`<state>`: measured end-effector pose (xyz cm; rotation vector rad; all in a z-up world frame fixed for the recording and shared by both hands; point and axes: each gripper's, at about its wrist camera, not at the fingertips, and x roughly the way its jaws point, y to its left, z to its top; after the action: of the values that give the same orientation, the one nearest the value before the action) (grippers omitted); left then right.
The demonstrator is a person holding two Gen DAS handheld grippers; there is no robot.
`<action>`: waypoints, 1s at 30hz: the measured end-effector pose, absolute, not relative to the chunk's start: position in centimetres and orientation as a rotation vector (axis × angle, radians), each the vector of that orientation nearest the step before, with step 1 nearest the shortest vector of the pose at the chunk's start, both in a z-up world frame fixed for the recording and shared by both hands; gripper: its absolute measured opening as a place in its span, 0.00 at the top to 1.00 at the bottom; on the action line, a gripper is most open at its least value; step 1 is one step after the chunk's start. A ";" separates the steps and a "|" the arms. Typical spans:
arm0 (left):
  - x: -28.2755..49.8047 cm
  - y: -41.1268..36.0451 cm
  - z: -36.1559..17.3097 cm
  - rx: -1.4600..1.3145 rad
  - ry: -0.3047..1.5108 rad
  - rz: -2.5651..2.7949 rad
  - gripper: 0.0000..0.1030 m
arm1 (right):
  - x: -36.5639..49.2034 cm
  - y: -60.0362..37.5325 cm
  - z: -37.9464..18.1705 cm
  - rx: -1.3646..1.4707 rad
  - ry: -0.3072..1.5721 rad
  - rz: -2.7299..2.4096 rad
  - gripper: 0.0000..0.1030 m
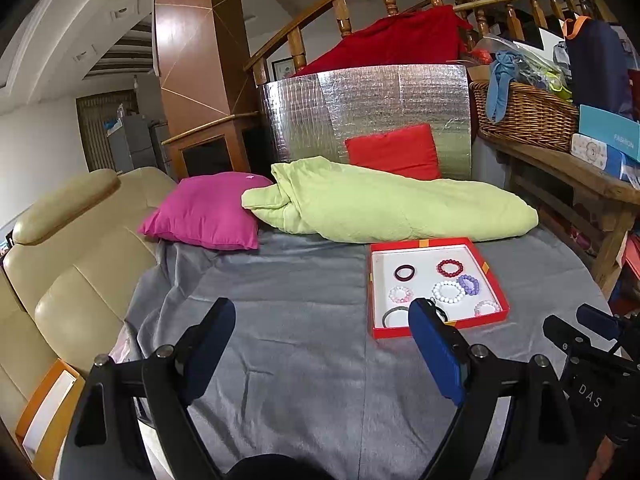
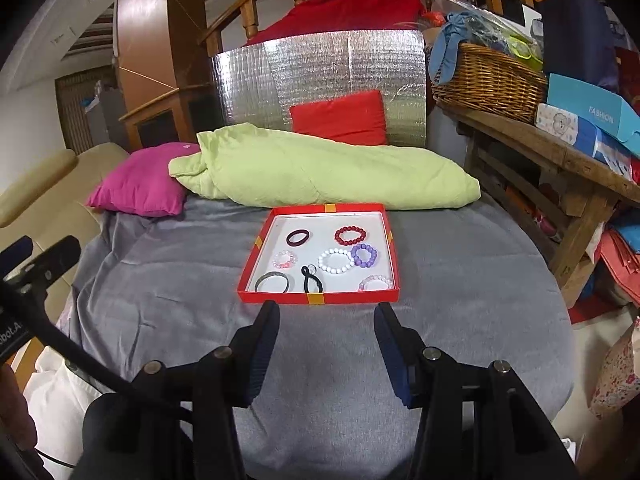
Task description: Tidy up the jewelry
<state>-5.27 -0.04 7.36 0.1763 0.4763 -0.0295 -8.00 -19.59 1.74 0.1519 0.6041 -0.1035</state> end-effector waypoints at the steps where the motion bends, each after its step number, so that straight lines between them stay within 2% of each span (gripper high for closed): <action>1: -5.3 -0.1 7.4 0.176 0.476 -0.028 0.14 | -8.0 -19.6 1.7 0.151 0.602 -0.105 0.48; 30: -4.9 0.1 7.0 0.175 0.492 -0.004 0.14 | -7.8 -20.1 1.3 0.169 0.606 -0.096 0.48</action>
<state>-4.85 0.13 7.01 0.1755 0.4922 -0.0040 -7.75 -20.14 1.29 0.1695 0.6055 -0.0964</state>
